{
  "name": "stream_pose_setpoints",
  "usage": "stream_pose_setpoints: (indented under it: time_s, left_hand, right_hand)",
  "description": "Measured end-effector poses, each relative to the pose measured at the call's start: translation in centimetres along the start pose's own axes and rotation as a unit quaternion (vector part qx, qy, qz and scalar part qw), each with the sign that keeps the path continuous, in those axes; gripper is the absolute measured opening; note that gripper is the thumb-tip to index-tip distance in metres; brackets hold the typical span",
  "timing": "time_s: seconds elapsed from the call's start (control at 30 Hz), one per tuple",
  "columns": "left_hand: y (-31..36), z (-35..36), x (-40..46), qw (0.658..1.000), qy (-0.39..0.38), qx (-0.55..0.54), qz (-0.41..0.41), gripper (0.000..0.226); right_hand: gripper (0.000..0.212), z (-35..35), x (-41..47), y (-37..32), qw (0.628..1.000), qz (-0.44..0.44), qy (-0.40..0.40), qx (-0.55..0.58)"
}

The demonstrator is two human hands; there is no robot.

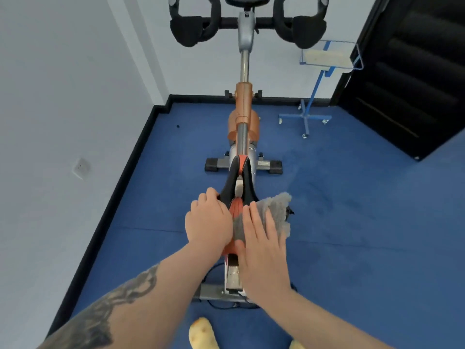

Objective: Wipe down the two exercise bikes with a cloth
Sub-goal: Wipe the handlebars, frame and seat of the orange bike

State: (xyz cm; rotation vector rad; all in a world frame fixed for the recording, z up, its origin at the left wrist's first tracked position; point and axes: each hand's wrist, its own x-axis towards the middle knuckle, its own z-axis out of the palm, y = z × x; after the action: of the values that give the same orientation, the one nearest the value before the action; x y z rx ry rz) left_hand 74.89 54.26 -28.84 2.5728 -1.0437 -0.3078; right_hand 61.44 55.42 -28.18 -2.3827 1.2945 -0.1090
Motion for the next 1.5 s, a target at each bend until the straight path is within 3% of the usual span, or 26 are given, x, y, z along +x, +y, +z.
stream_pose_setpoints:
  time_s: [0.1, 0.23, 0.3, 0.37, 0.5, 0.6, 0.67, 0.73, 0.9, 0.97, 1.07, 1.27, 1.4, 1.5]
  left_hand:
    - [-1.3, -0.9, 1.3, 0.997, -0.047, -0.020, 0.064, 0.017]
    - [-2.0, -0.9, 1.4, 0.990, -0.046, -0.111, 0.073, 0.017]
    - [-2.2, -0.8, 1.4, 0.983, -0.050, -0.159, 0.071, 0.017]
    - [-2.3, -0.6, 1.7, 0.979, -0.052, -0.181, 0.075, 0.017]
    - [-2.6, -0.5, 1.6, 0.975, -0.058, -0.199, 0.082, 0.019]
    - [-2.6, -0.5, 1.9, 0.973, -0.054, -0.205, 0.087, 0.019]
    - [-2.5, -0.6, 1.9, 0.975, -0.060, -0.195, 0.087, 0.019]
    - [-2.6, -0.7, 1.8, 0.975, -0.064, -0.192, 0.090, 0.019]
    - [-2.8, -0.5, 1.9, 0.973, -0.060, -0.199, 0.096, 0.020]
    - [-2.7, -0.4, 2.1, 0.973, -0.057, -0.200, 0.100, 0.020]
    - [-2.8, -0.3, 2.0, 0.974, -0.054, -0.196, 0.101, 0.019]
    - [-2.9, 0.0, 2.1, 0.972, -0.049, -0.203, 0.108, 0.019]
    - [-2.8, -0.2, 2.0, 0.972, -0.052, -0.204, 0.103, 0.019]
    - [-2.9, -0.3, 1.9, 0.972, -0.058, -0.210, 0.085, 0.020]
  right_hand:
    - [0.056, -0.4, 2.7, -0.3, 1.000, 0.018, 0.000, 0.001]
    - [0.059, 0.5, 0.9, -2.8, 0.996, 0.068, 0.047, -0.026]
    - [0.062, 1.2, -0.3, -3.5, 0.997, 0.060, 0.052, 0.010]
    - [0.049, 0.5, 1.5, -2.2, 0.996, 0.043, 0.055, 0.061]
    - [0.046, -0.5, 3.9, 0.0, 0.954, 0.140, 0.108, 0.241]
    - [0.045, 0.2, 5.2, -0.9, 0.967, 0.162, 0.124, 0.154]
    - [0.040, -0.7, 6.9, -0.6, 0.958, 0.217, 0.096, 0.163]
    - [0.036, -1.1, 7.4, 0.2, 0.935, 0.261, 0.083, 0.226]
    - [0.036, 1.8, 1.8, -1.6, 0.824, 0.314, 0.230, 0.412]
    - [0.031, 1.1, 3.3, -0.5, 0.769, 0.342, 0.201, 0.501]
    - [0.034, -1.4, 5.5, 0.6, 0.708, 0.391, 0.071, 0.583]
    - [0.032, 1.4, 2.9, -1.3, 0.749, 0.423, 0.182, 0.476]
    - [0.037, -0.7, 5.6, -0.2, 0.835, 0.437, 0.108, 0.317]
    - [0.040, 1.1, 3.8, -1.9, 0.900, 0.338, 0.163, 0.224]
